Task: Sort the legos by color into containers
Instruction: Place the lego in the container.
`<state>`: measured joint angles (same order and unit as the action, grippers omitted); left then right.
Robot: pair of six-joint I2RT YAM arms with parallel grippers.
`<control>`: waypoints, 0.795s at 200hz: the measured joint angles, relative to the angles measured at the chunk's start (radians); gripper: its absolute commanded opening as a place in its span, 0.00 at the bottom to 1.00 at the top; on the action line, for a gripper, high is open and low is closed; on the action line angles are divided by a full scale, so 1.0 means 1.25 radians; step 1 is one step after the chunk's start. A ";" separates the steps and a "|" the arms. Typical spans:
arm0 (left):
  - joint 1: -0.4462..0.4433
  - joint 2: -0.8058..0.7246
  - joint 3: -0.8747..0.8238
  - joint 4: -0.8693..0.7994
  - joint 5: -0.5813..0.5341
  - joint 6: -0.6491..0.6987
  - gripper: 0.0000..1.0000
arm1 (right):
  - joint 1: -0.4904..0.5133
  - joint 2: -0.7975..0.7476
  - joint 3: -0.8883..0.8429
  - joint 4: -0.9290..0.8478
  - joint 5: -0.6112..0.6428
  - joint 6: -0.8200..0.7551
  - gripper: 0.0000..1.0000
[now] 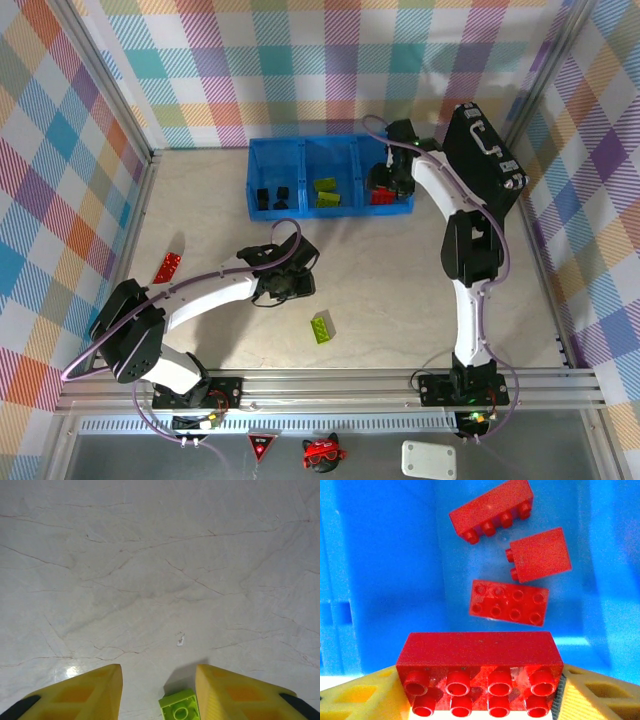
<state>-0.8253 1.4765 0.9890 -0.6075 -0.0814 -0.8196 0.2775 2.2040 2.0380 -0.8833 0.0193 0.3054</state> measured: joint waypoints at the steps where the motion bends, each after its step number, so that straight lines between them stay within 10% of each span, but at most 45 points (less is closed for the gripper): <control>1: 0.000 0.000 0.000 -0.001 -0.001 0.000 0.43 | 0.000 0.002 0.002 0.000 -0.001 0.000 0.67; 159: -0.010 0.012 0.034 -0.040 -0.035 0.000 0.43 | -0.033 0.173 0.174 0.050 -0.161 0.445 0.68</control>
<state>-0.8383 1.4914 1.0317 -0.6571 -0.1257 -0.8192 0.2363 2.4199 2.2551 -0.8211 -0.1825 0.8619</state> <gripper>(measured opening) 0.425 0.671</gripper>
